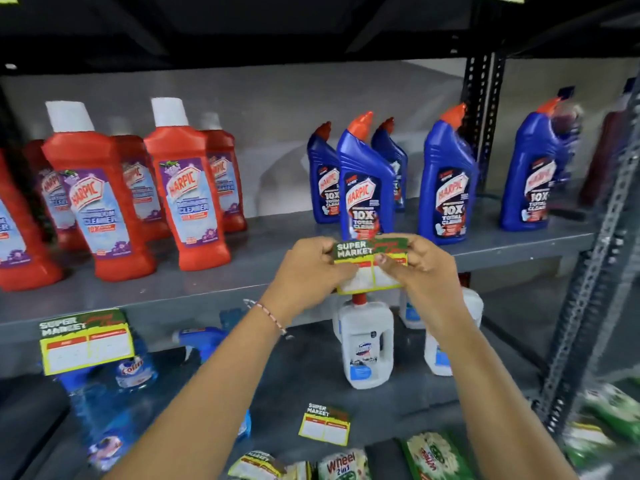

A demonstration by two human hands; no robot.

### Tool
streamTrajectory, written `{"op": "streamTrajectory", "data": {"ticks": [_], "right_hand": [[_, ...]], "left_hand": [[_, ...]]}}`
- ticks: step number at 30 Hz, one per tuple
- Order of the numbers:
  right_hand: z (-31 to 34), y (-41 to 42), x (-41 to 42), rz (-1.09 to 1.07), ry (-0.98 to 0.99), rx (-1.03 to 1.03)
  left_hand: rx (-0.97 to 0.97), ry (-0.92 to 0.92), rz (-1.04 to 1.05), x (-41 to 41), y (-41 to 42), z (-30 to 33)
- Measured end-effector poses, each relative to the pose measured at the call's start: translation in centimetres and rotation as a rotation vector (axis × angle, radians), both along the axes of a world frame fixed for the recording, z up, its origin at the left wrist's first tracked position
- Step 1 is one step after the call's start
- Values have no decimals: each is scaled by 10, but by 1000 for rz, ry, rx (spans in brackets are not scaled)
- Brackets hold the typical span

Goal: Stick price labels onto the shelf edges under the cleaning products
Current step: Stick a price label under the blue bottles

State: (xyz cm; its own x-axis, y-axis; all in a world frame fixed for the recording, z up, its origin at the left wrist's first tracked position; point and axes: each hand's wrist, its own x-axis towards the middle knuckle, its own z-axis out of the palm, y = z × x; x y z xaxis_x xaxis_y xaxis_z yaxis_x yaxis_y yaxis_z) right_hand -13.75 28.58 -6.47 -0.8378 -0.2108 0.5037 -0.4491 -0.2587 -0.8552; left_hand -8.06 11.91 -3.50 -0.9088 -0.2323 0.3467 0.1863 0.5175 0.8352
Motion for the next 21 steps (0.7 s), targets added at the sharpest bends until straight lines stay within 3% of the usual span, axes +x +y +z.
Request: {"op": "streamTrajectory", "data": {"ticks": [3, 10, 21], "right_hand": [[-12, 36, -17, -76, -26, 125], [-37, 87, -52, -296, -26, 131], [-44, 87, -71, -452, -40, 185]], "left_hand": [[-17, 52, 42, -11, 42, -9], [-18, -11, 92, -49, 113, -30], [-213, -34, 288, -67, 132, -30]]}}
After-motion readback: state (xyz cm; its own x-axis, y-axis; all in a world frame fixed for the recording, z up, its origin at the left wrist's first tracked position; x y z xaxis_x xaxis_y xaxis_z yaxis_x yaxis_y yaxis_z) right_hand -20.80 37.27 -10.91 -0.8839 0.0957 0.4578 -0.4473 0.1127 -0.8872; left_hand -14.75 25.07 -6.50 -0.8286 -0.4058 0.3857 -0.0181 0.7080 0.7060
